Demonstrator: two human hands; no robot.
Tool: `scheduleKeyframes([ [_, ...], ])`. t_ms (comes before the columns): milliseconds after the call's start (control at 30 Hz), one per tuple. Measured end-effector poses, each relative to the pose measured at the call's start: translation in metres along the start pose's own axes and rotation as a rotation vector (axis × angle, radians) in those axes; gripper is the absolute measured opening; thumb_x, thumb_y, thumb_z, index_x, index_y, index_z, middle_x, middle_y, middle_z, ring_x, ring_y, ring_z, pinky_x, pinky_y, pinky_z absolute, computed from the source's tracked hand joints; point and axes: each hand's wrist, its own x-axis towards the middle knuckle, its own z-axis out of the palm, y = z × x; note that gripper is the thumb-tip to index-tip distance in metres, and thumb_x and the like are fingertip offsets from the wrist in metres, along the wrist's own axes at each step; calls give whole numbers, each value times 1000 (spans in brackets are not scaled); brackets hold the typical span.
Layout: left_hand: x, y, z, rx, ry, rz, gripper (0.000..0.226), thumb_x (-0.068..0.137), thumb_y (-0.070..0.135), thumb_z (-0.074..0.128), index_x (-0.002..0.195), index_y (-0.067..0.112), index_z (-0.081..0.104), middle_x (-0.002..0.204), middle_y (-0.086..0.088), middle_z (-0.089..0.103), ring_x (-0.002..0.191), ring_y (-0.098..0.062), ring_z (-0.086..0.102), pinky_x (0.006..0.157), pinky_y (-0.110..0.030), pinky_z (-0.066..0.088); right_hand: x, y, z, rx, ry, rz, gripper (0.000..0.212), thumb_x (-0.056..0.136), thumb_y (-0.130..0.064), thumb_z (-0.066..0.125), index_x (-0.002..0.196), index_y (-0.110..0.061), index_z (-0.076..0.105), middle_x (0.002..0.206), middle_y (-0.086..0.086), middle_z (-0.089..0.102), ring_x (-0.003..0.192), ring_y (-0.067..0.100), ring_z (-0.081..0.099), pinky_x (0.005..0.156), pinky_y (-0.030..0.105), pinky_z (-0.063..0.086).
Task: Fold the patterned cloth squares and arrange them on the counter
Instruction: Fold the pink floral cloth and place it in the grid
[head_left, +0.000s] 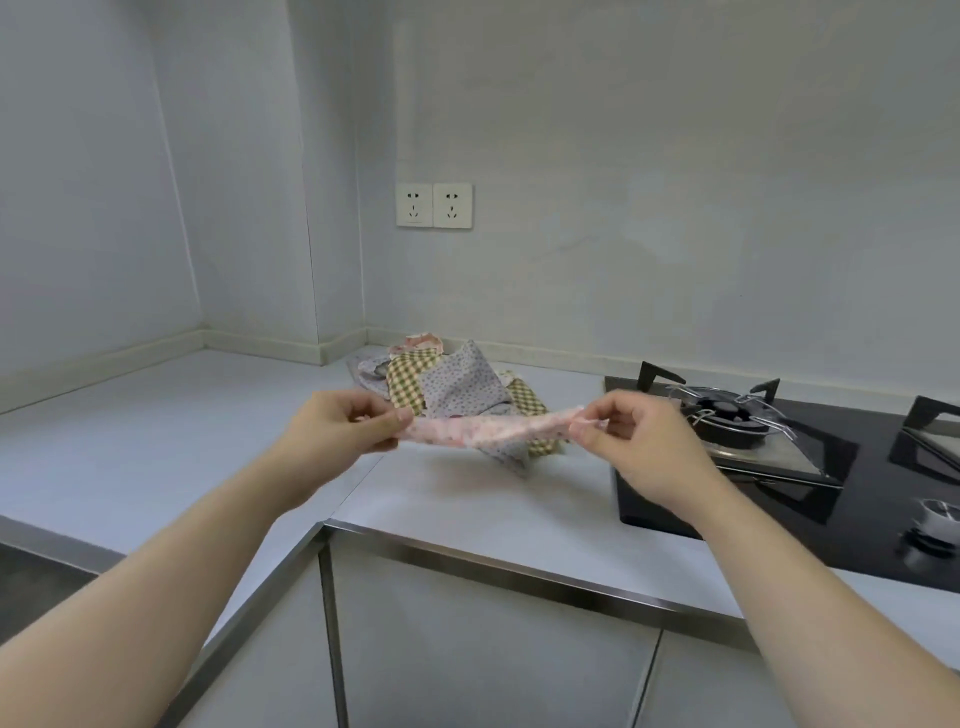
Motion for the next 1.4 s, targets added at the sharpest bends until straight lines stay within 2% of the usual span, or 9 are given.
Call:
scheduleKeyframes([
  [167, 1, -33, 12, 643, -13, 67, 30, 85, 41, 79, 67, 18, 73, 66, 8, 71, 63, -1, 63, 61, -16, 46, -28, 29, 12, -447, -291, 40, 15, 87, -49, 75, 90, -35, 70, 106, -22, 67, 101, -3, 61, 76, 11, 45],
  [433, -1, -26, 13, 795, -208, 62, 24, 76, 53, 82, 82, 31, 77, 86, 16, 72, 82, 2, 63, 65, -8, 45, -32, 42, 14, -445, -321, 24, 13, 87, -44, 75, 84, -33, 69, 109, -22, 68, 110, -7, 58, 84, 7, 42],
  [567, -1, -25, 6, 879, -346, 67, 29, 69, 55, 87, 94, 40, 79, 98, 24, 65, 90, 9, 56, 67, -3, 37, -30, 45, 13, -435, -305, 58, 12, 85, -45, 76, 83, -37, 68, 112, -22, 69, 112, -5, 59, 92, 20, 49],
  [800, 2, -22, 8, 973, -328, 112, 11, 72, 43, 87, 72, 40, 77, 90, 21, 70, 88, 1, 60, 79, -23, 50, -30, 37, 11, -559, -329, -10, 18, 84, -51, 73, 82, -35, 67, 107, -19, 69, 110, 4, 58, 96, 33, 49],
  [1000, 0, -10, 11, 997, -324, 82, 42, 77, 75, 67, 78, 34, 78, 93, 22, 70, 89, 1, 60, 80, -26, 50, -25, 15, 20, -814, -242, -105, 53, 90, -74, 38, 78, -30, 66, 92, -15, 68, 97, 6, 57, 100, 38, 38],
  [1100, -1, -8, 36, 866, -131, 249, 37, 99, 54, 53, 104, 26, 77, 110, 11, 69, 97, -5, 60, 83, -26, 46, -19, 0, 45, -706, -171, -137, 35, 102, -52, 45, 100, -29, 71, 107, -12, 68, 101, 10, 59, 102, 37, 44],
  [1200, 8, -15, 68, 868, -130, 256, 39, 107, 32, 44, 138, 15, 60, 143, -4, 56, 133, -21, 48, 109, -30, 35, -5, -9, 84, -611, -231, -157, 35, 103, -30, 45, 133, -25, 62, 135, -6, 62, 124, 16, 55, 105, 35, 44],
  [1333, 24, -41, 95, 886, -209, 141, 29, 104, 20, 41, 123, 8, 58, 131, -10, 56, 129, -30, 49, 105, -37, 39, 9, 1, 121, -611, -350, -36, 41, 103, -26, 38, 142, -18, 49, 145, 6, 52, 130, 26, 50, 104, 38, 44],
  [1400, 21, -52, 102, 1022, -241, 109, 37, 107, 26, 31, 135, 12, 50, 141, -9, 50, 134, -30, 42, 112, -41, 33, 7, 12, 131, -672, -416, -22, 43, 107, -30, 30, 145, -14, 45, 149, 9, 49, 136, 26, 43, 111, 38, 38],
])
